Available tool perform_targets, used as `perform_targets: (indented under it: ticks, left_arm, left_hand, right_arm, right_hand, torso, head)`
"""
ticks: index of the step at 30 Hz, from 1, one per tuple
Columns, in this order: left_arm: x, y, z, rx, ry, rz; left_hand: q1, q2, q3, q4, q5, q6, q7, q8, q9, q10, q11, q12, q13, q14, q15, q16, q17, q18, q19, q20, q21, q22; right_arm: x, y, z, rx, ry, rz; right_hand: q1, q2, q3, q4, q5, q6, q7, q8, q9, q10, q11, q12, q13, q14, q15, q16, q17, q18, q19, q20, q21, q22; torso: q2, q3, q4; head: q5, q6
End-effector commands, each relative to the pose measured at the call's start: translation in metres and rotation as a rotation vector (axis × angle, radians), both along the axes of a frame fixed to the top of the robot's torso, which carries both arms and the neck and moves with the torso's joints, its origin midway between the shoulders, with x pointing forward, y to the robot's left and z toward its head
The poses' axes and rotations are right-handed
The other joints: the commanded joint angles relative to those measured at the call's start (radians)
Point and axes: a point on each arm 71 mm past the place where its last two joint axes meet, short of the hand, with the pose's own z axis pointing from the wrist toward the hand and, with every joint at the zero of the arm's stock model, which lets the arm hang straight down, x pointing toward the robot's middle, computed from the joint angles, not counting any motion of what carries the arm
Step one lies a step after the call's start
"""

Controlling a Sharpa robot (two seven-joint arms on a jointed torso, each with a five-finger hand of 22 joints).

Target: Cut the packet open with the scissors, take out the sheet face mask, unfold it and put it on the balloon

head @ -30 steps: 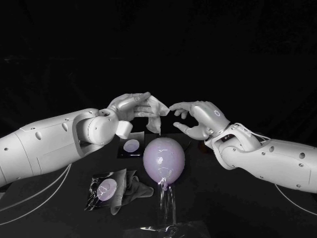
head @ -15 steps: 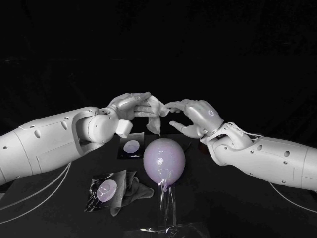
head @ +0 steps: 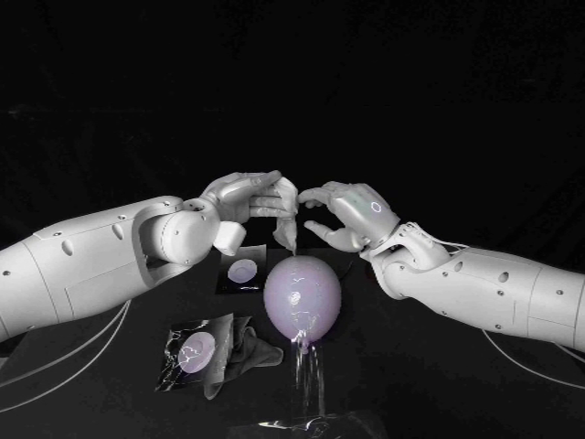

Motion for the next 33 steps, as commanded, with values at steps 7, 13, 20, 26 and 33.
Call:
perform_targets:
  ticks: [7,13,20,26,33]
  left_arm:
    - [-0.002,-0.003,0.003,-0.007,-0.005,-0.038]
    - [-0.002,-0.003,0.003,-0.008,-0.005,-0.042]
    - [-0.002,-0.002,0.003,-0.008,-0.006,-0.041]
    - [-0.002,0.000,0.003,-0.009,-0.010,-0.039]
    - [-0.001,0.003,0.003,-0.006,-0.016,-0.033]
  left_hand:
    - [0.011,0.002,-0.001,-0.006,0.004,0.007,-0.003,0.004,0.000,0.004,-0.003,-0.006,-0.002,0.009,0.002,0.007,0.003,0.014,0.008,0.001,0.006,0.002]
    - [0.011,0.002,-0.001,-0.007,0.004,0.007,-0.004,0.004,0.000,0.005,-0.003,-0.007,-0.002,0.011,0.002,0.007,0.004,0.014,0.009,0.001,0.006,0.003]
    - [0.011,0.001,-0.001,-0.007,0.004,0.007,-0.004,0.003,0.000,0.005,-0.004,-0.007,-0.002,0.012,0.001,0.008,0.005,0.014,0.011,0.000,0.007,0.003]
    - [0.011,0.001,-0.001,-0.007,0.004,0.008,-0.004,0.003,0.000,0.005,-0.004,-0.008,-0.002,0.014,0.001,0.009,0.006,0.014,0.012,0.000,0.008,0.003]
    - [0.011,0.001,-0.001,-0.007,0.004,0.008,-0.004,0.003,0.000,0.006,-0.004,-0.008,-0.002,0.014,0.001,0.009,0.007,0.014,0.012,0.000,0.009,0.004]
  right_arm:
    - [0.000,-0.003,0.006,0.049,-0.093,-0.012]
    - [0.003,-0.004,0.007,0.068,-0.073,-0.048]
    - [0.005,-0.013,0.007,0.122,-0.009,-0.097]
    - [0.005,-0.030,0.007,0.290,0.217,-0.154]
    - [0.003,-0.042,-0.003,0.444,0.650,-0.123]
  right_hand:
    - [0.012,0.014,-0.060,-0.008,-0.001,-0.075,0.028,0.246,0.136,0.013,-0.014,0.261,0.108,0.057,-0.026,0.167,0.033,0.004,0.080,-0.022,0.038,0.021]
    - [0.003,0.023,-0.091,0.000,-0.006,-0.172,0.022,0.415,0.220,-0.048,-0.016,0.491,0.228,0.081,-0.046,0.314,0.079,-0.004,0.128,-0.048,0.105,0.090]
    - [-0.017,0.024,-0.075,0.017,-0.002,-0.192,-0.001,0.497,0.208,-0.016,-0.053,0.712,0.317,0.213,-0.085,0.522,0.139,-0.001,0.218,-0.089,0.271,0.255]
    - [-0.050,0.028,0.070,0.065,0.034,-0.065,-0.018,0.326,0.025,0.233,-0.074,0.864,0.580,0.514,-0.110,0.665,0.441,-0.013,0.301,-0.111,0.501,0.431]
    - [-0.153,0.037,0.091,0.163,0.025,0.052,-0.039,0.164,-0.083,0.565,-0.093,1.070,1.015,0.883,-0.132,0.803,0.993,-0.104,0.578,-0.130,1.088,0.677]
  torso:
    - [-0.001,0.0003,-0.0015]
    - [-0.001,0.0004,0.0003]
    - [-0.001,0.0002,-0.0011]
    - [-0.002,0.0007,-0.0009]
    - [-0.001,0.0012,-0.0013]
  head:
    - [-0.001,0.003]
    - [-0.005,0.007]
    - [-0.008,0.010]
    - [-0.007,0.009]
    - [-0.003,0.014]
